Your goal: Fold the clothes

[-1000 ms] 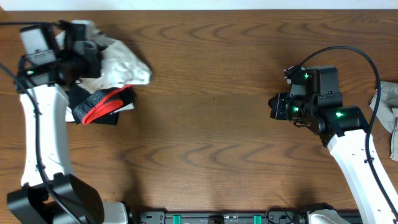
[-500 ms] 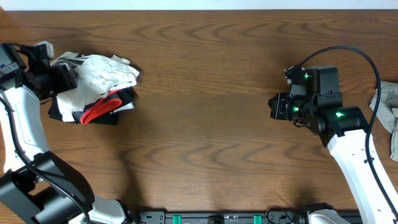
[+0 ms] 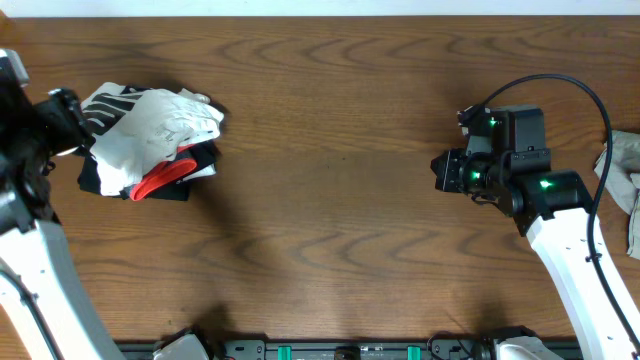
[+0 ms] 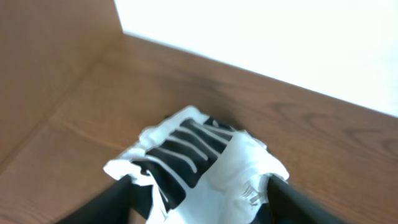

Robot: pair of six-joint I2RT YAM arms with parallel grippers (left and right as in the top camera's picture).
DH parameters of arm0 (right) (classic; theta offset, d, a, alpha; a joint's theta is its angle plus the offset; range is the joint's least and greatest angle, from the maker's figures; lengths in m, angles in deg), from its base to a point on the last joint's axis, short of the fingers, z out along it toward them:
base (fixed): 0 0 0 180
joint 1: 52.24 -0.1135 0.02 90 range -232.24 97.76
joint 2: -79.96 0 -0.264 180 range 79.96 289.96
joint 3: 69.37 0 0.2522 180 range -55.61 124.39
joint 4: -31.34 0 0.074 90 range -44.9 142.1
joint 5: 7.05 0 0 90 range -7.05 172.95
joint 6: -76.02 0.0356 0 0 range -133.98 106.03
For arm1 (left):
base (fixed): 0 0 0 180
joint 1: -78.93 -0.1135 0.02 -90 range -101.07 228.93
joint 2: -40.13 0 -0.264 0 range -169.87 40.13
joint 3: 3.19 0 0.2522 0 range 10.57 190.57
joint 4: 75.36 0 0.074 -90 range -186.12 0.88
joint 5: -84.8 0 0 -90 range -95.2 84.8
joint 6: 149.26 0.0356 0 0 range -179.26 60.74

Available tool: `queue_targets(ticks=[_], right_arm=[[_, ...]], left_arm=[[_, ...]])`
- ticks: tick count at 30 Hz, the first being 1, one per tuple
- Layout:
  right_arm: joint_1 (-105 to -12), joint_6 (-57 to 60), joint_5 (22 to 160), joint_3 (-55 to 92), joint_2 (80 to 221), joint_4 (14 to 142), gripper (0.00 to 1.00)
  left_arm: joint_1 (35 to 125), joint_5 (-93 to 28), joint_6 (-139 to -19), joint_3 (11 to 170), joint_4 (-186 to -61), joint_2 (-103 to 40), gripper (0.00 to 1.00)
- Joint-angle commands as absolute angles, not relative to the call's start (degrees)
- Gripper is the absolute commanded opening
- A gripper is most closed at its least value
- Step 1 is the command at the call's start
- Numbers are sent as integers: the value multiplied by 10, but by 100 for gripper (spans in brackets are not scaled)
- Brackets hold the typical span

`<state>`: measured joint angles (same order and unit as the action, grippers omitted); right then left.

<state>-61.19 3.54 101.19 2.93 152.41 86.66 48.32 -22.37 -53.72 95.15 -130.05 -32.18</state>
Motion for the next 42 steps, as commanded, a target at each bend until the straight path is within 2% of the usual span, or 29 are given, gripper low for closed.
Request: queue_targets(ticks=[1,2,5,9,12,21,24,28,30,32,36,42], right_arm=[[-612,31,1011,35,1513,860,5],[-612,31,1011,35,1513,859,5],[-613,31,1011,35,1513,858,4],[-613,31,1012,35,1513,858,5],[-613,31,1012,35,1513,860,4],[-613,32,1012,35,1513,852,5],[-613,32,1012,35,1513,852,5],[-612,31,1012,36,1513,851,5],[-612,27,1012,37,1513,847,4],[-613,13,1012,42,1510,841,4],[-613,-30,1012,73,1489,832,6],[-613,-80,1027,148,1437,832,8]], left_arm=[[502,-227,-536,945,-1307,-363,37],[511,-228,-528,941,-1304,-379,26],[539,-227,-492,939,-1299,-450,8],[545,-209,-474,939,-1280,-551,6],[528,-153,-519,939,-1276,-620,6],[496,-152,-547,939,-1273,-711,6],[496,-172,-550,944,-1270,-698,12],[497,-200,-555,966,-1291,-643,46],[497,-202,-566,987,-1321,-598,57],[497,-233,-570,1012,-1352,-547,61],[507,-286,-543,1068,-1436,-448,62],[558,-286,-498,1119,-1595,-324,62]])
